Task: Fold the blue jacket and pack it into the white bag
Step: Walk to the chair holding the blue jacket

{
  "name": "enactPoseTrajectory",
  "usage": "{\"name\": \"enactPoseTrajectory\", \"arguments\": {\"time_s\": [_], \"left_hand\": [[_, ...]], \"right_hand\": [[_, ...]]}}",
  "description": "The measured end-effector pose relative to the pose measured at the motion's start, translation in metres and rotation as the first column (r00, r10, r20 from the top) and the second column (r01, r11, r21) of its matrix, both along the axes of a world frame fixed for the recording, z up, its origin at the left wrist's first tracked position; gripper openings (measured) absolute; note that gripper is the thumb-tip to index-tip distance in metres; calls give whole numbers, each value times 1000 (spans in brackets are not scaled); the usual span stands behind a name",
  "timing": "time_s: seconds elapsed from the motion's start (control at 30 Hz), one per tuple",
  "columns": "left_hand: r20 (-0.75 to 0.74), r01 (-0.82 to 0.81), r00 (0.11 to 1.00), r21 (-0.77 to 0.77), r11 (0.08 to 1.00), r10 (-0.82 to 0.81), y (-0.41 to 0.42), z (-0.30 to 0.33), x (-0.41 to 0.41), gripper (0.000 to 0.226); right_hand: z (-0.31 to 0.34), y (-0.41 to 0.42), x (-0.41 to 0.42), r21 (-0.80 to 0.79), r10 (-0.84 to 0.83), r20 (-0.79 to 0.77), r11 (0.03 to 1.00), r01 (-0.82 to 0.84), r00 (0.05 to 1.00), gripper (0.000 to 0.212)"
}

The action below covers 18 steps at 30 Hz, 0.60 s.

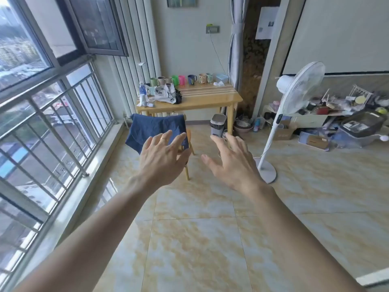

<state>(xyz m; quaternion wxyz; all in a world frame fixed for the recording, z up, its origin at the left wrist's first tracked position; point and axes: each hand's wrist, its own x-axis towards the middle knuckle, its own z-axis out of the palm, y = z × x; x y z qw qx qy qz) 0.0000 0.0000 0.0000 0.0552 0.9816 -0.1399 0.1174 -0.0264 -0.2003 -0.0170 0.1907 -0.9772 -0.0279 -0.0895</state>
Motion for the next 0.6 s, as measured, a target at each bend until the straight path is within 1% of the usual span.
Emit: {"name": "enactPoseTrajectory", "arguments": {"time_s": [0.1, 0.33, 0.47, 0.6], "left_hand": [[77, -15, 997, -14, 1000, 16, -2, 14, 21, 61], [123, -74, 990, -17, 997, 75, 13, 22, 69, 54], [82, -130, 988, -11, 991, 131, 27, 8, 110, 59], [39, -171, 984, -20, 985, 171, 45, -16, 175, 58]], "right_hand": [[13, -6, 22, 16, 2, 58, 1000, -3, 998, 70], [26, -8, 81, 25, 62, 87, 998, -64, 994, 70], [19, -1, 125, 21, 87, 112, 996, -90, 990, 68], [-2, 10, 186, 58, 106, 99, 992, -112, 989, 64]]}}
